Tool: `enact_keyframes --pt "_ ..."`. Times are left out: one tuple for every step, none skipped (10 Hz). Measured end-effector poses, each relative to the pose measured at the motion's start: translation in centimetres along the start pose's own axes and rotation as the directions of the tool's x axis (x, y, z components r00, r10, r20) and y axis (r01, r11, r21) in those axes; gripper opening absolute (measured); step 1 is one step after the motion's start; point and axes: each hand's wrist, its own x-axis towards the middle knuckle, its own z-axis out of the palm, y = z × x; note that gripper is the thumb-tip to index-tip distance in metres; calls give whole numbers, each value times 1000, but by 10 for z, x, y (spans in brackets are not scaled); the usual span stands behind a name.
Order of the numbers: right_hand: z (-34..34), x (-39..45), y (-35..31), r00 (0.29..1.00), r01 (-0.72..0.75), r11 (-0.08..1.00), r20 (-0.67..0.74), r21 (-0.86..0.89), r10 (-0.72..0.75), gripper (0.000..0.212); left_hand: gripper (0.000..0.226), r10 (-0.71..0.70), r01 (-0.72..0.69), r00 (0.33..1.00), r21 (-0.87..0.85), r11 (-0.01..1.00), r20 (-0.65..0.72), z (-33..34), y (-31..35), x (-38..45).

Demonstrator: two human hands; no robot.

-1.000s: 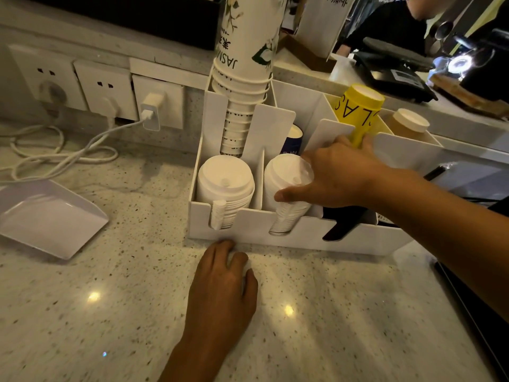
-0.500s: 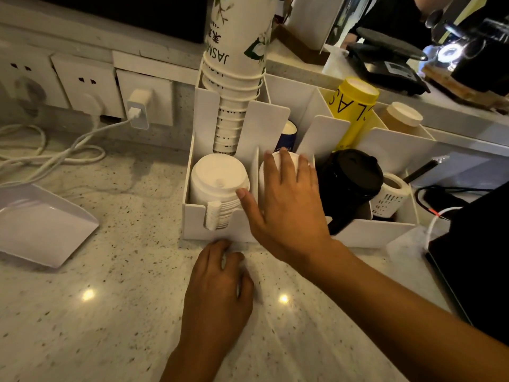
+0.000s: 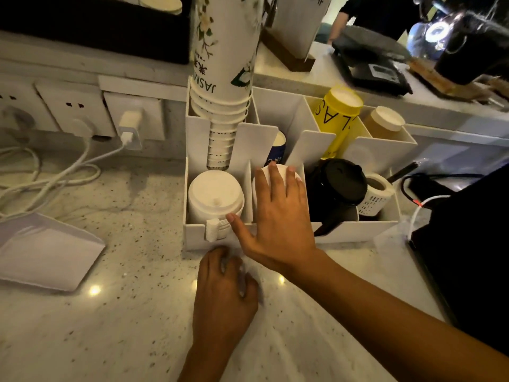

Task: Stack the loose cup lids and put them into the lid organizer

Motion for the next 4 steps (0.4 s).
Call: enact_keyframes --pt "-6 -2 0 999 -5 1000 34 -13 6 92 63 -16 18 999 -42 999 48 -8 7 -6" --pt "-25 -2 -6 993 -2 1000 116 -5 3 86 75 -22 39 981 -89 995 192 -25 9 -7" --pt "-44 4 -9 987 -16 1000 159 28 11 81 77 37 -14 958 -83 996 285 -35 2 -4" --pt "-72 11 -7 964 -12 999 265 29 4 68 63 85 -91 900 -7 996 428 -71 18 1"
